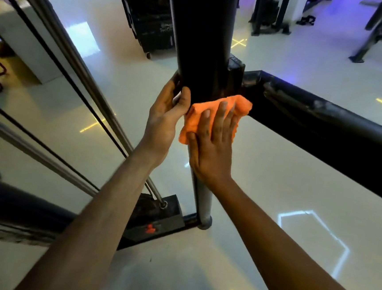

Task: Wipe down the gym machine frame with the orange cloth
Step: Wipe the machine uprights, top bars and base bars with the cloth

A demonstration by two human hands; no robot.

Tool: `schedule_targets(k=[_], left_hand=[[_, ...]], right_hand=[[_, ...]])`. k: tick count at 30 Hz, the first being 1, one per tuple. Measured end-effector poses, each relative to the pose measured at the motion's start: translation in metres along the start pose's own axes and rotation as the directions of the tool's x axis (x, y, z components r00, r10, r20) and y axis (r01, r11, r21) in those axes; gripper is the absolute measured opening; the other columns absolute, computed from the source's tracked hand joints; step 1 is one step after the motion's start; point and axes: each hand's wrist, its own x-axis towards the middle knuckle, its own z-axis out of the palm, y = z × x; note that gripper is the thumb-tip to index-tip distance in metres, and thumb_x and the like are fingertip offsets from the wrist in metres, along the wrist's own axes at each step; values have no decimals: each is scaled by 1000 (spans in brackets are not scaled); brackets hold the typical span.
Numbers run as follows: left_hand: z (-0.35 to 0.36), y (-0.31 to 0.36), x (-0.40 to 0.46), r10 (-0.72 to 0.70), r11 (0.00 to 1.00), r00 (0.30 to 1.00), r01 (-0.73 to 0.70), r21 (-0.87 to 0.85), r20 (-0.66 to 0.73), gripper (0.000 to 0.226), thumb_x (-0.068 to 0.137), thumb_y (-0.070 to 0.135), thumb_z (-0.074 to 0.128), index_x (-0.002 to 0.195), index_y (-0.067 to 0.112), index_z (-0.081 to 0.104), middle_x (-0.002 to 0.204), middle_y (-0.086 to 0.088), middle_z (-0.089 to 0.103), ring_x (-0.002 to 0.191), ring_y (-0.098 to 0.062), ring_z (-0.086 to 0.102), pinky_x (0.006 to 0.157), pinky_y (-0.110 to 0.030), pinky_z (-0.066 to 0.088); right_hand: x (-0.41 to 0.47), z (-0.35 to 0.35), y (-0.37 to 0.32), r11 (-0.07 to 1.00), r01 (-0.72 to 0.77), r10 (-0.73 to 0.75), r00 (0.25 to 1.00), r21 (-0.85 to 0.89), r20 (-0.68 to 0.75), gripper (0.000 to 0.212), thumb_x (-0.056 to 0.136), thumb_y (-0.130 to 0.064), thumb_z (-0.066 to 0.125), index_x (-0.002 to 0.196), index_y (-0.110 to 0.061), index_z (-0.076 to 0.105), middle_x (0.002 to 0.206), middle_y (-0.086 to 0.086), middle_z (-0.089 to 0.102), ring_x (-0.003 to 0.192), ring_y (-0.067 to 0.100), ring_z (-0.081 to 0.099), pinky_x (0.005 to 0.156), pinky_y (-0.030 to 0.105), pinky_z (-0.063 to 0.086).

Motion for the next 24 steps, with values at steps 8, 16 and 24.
schedule_targets(k=[8,16,24], left_hand=[[0,-55,-9,118,992,993,-118,50,14,49,113,37,51,161,27,46,156,8,58,145,-13,53,124,-45,43],[-2,-105,-19,213,977,976,-211,-36,52,38,112,29,55,150,23,57,132,-1,71,116,-14,71,93,-29,59],[-9,-148,-41,264,959,955,-274,66,133,42,115,39,48,155,48,46,145,12,66,130,-14,65,110,-38,47]], right_hand=[[-125,40,53,998,65,-65,985,3,157,96,113,-31,56,171,-25,-20,179,13,-23,165,50,-6,129,72,18],[-98,54,43,993,110,-106,990,44,-94,77,115,-26,54,173,-6,8,181,17,-14,167,38,-13,134,57,21],[-177,88,77,992,121,-121,993,31,-1,86,111,-36,53,174,-11,1,180,9,-22,166,40,-18,122,72,37]])
